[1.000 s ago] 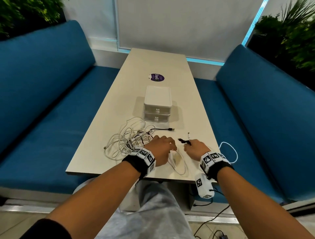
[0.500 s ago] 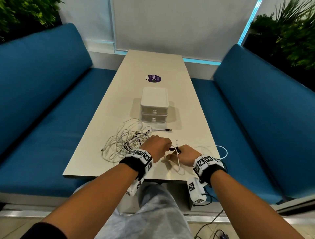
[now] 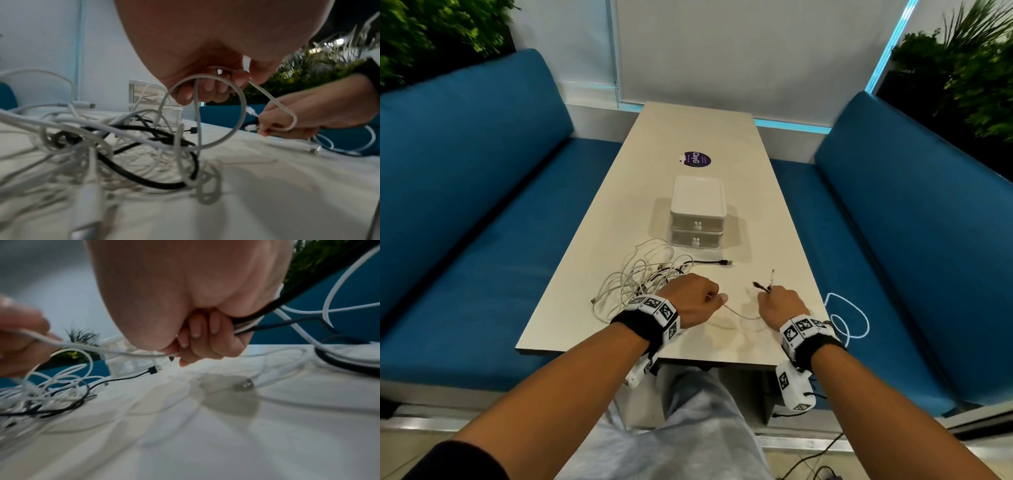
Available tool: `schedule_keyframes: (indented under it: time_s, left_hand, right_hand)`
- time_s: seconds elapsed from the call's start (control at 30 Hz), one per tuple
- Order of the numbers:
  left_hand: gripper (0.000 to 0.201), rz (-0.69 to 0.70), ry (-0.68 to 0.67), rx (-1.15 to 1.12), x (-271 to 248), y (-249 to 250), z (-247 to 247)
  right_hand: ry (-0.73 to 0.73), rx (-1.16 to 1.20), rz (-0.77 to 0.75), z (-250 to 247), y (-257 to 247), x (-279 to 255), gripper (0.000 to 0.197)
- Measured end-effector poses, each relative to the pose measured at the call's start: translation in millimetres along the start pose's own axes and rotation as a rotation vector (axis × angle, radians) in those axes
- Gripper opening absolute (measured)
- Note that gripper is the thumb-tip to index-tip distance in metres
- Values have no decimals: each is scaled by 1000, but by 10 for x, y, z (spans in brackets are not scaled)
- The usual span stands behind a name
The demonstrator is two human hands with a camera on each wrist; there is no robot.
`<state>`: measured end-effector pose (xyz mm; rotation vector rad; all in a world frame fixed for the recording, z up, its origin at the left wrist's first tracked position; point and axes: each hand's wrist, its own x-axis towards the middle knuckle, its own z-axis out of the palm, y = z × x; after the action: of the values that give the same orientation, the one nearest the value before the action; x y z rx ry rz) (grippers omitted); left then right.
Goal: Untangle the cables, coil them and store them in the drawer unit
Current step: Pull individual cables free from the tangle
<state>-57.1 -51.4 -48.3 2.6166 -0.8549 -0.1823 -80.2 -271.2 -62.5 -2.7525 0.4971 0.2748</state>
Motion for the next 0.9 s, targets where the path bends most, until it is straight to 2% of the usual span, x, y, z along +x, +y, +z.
schedule_keyframes:
  time_s: [0.13, 0.3, 0.4, 0.47, 0.6, 0.67, 0.8, 0.9]
  left_hand:
    - [34, 74, -77, 202, -2, -40, 51]
    - [25, 123, -124, 360, 57, 57, 111]
    - [26, 132, -129, 409, 75, 90, 154]
    - [26, 145, -132, 426, 77, 105, 172]
    - [26, 159, -107, 430, 70, 97, 183]
    - [27, 147, -98, 427, 77, 79, 184]
    - [31, 138, -90, 387, 95, 15, 100]
    - [33, 71, -107, 236, 61, -109, -12]
  right_hand:
    - [23, 203, 29, -89, 45, 95, 38]
    - [3, 445, -115, -165, -111, 86, 36]
    - [-77, 548, -203, -132, -221, 38, 33]
    - [-161, 705, -248, -97, -274, -18, 29]
    - [-263, 878, -263, -84, -335, -70, 26]
    - [-251, 707, -293, -86, -351, -62, 26]
    - [-186, 117, -417, -68, -289, -44, 26]
    - [-95, -77, -369, -102, -159, -9, 28]
